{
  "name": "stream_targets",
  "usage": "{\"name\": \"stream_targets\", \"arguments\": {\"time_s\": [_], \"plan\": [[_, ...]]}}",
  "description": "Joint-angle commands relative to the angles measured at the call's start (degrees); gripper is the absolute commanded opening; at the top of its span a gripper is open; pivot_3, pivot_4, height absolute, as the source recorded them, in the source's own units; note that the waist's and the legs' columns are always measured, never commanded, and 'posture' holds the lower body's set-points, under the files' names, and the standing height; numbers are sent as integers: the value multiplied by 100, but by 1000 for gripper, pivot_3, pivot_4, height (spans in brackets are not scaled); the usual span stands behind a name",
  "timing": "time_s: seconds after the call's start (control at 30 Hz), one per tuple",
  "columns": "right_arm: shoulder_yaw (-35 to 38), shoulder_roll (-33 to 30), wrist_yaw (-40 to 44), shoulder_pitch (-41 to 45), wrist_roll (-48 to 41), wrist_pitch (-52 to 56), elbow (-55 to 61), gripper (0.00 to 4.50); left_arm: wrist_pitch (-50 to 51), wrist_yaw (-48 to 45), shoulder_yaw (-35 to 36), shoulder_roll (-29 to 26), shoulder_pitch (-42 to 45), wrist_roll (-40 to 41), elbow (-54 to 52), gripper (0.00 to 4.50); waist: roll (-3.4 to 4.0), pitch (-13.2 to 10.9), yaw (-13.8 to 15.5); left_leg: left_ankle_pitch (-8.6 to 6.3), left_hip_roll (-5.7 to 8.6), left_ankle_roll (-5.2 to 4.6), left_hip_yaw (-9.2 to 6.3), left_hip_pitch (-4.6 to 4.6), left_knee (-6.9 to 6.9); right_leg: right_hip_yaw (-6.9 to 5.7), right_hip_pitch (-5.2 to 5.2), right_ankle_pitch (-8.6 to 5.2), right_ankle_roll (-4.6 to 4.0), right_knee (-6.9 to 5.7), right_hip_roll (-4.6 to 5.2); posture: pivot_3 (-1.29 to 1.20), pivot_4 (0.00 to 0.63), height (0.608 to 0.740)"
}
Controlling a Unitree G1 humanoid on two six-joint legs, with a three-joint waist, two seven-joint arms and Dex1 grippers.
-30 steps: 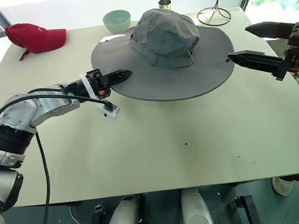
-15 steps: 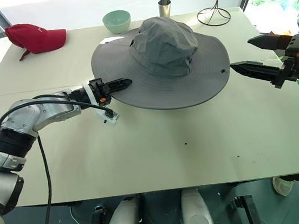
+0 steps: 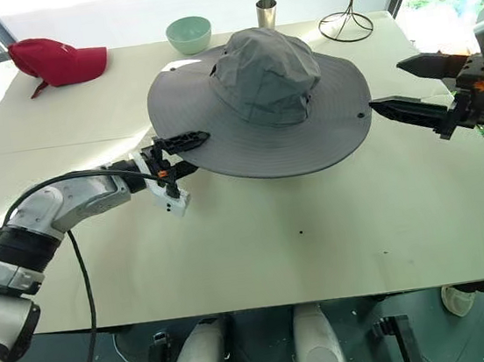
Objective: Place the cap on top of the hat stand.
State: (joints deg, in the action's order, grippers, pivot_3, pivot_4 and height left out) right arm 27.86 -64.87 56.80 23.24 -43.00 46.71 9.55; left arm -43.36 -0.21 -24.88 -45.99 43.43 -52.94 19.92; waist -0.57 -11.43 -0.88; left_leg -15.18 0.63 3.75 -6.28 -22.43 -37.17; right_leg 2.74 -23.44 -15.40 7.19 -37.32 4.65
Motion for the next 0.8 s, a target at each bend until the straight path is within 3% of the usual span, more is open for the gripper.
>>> {"name": "stream_targets", "arguments": {"time_s": [0.03, 0.07, 0.2, 0.27, 0.33, 0.5, 0.67, 0.8], "plan": [[125, -194, 126, 66, 94, -178, -134, 4500, 141, -295, 692, -348, -238, 858, -212, 4456, 0, 0, -7, 0, 0, 0, 0, 0, 0, 0, 0, 0, 0, -1, 0, 0, 150, 740], [116, -215, 162, 47, 131, -208, -180, 4500, 98, -353, 774, -444, -330, 967, -244, 4456, 1, 0, -9, 0, 0, 0, 0, 0, 1, 0, -1, 0, 0, 0, 0, 0, 150, 740], [107, -343, 425, -90, 351, -413, -514, 4500, 159, -1299, 1439, -862, -1066, 2863, -204, 4456, 6, 3, -22, 0, -1, 0, 2, 2, 2, 1, -1, 0, 0, 0, 1, 0, 150, 740], [108, -424, 586, -138, 413, -474, -696, 4500, 727, -2475, 1700, -1007, -1493, 4482, -436, 4456, 7, 4, -17, 0, -2, 0, 2, 3, 3, 1, -1, 0, -1, 0, 0, 0, 150, 740], [86, -533, 804, -204, 526, -595, -930, 4500, 2357, -3926, 2099, -1220, -1906, 6142, -805, 4456, 9, 3, -15, 0, -2, 0, 2, 3, 2, 1, -1, 0, -1, -3, 1, 0, 150, 740], [-277, -754, 1309, 2, 813, -919, -1720, 4500, 5509, -5845, 3308, -1850, -1760, 8702, -1082, 4456, 4, 0, -33, 0, -4, -1, 2, 3, 0, -1, 2, -1, -2, -4, -2, 0, 150, 740], [-763, -768, 1582, 480, 1115, -1222, -2368, 4500, 6976, -6803, 3892, -2196, -1131, 9600, -848, 4456, 18, -1, -107, -1, -6, -1, 3, 6, 2, -1, 2, -2, -2, -3, -5, 0, 150, 740], [-1012, -705, 1672, 816, 1261, -1325, -2643, 4500, 7302, -7061, 3889, -2264, -700, 9469, -763, 4456, 29, -2, -172, -1, -6, -1, 3, 7, 7, -1, -1, -2, -2, -4, -7, 0, 150, 740]]}}
